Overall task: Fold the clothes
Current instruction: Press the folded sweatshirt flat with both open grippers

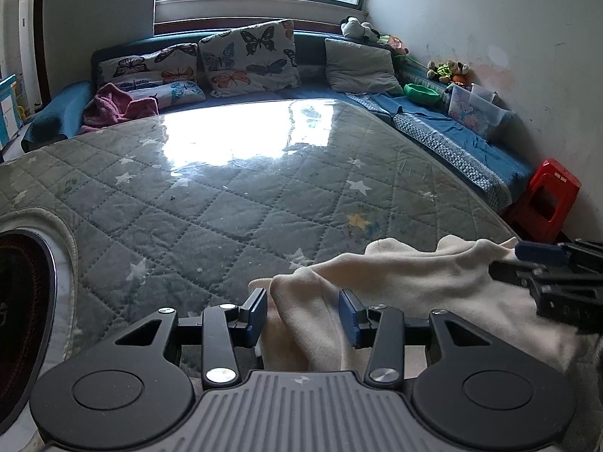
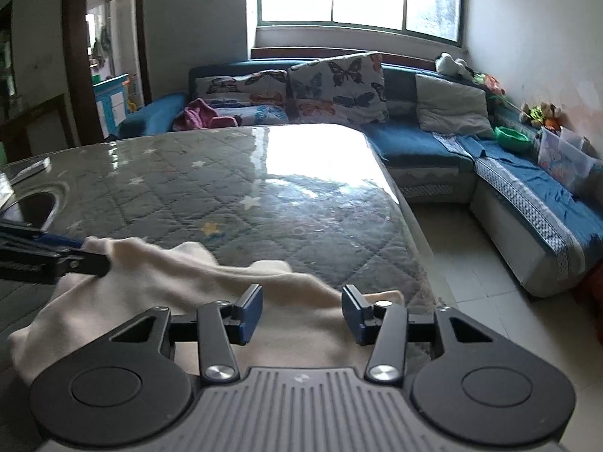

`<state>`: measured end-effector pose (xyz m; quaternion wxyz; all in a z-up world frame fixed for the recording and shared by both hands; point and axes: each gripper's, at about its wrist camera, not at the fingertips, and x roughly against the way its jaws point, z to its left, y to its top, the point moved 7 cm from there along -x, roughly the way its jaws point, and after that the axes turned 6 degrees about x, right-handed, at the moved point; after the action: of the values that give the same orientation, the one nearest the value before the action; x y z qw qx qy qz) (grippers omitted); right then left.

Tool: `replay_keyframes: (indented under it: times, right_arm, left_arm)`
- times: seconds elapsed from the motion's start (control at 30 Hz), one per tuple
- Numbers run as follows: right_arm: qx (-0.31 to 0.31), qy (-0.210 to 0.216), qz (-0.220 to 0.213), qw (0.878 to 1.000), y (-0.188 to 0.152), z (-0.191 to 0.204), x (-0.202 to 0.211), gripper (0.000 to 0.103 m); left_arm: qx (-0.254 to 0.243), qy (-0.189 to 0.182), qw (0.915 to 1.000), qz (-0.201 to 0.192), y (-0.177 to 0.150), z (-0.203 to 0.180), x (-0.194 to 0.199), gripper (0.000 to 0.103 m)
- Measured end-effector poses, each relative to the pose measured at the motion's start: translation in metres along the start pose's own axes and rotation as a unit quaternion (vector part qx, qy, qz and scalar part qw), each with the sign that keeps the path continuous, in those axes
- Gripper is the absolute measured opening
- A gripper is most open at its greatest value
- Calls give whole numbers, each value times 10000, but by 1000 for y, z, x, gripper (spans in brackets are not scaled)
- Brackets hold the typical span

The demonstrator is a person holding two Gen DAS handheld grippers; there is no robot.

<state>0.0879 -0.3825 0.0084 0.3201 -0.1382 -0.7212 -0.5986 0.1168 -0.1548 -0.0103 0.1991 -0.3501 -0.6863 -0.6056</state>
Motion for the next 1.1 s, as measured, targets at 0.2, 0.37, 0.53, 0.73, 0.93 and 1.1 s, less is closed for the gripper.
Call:
replay_keyframes:
  times: [0.2,0.37,0.53,0.73,0.93,1.1]
  right_arm:
    - [199,182,30,9996,-16,22,24,53]
    - [322,186,58,9993,-30,35,39,57]
    - [417,108,54,9991,-44,44,50,59]
    - [473,7,14,9989,-54,50,59,60]
    - [281,-16,-83,9996,-58,50,68,67]
    - [135,-72,-131,9998,-65,48,77,70]
  left_arm:
    - [-65,-1,10000,-55,-5,-2,10,47]
    - [-106,21,9999,-93,-9,-4,18,48]
    - [-160,28,9998,-122,-13,-7,26,50]
    - [-219,39,9996,-147,-21,-10,35,52]
    - [-249,43,9995,-176,-29,-12,43,57]
    - [-267,31,9994,-222,-35,-13,52,60]
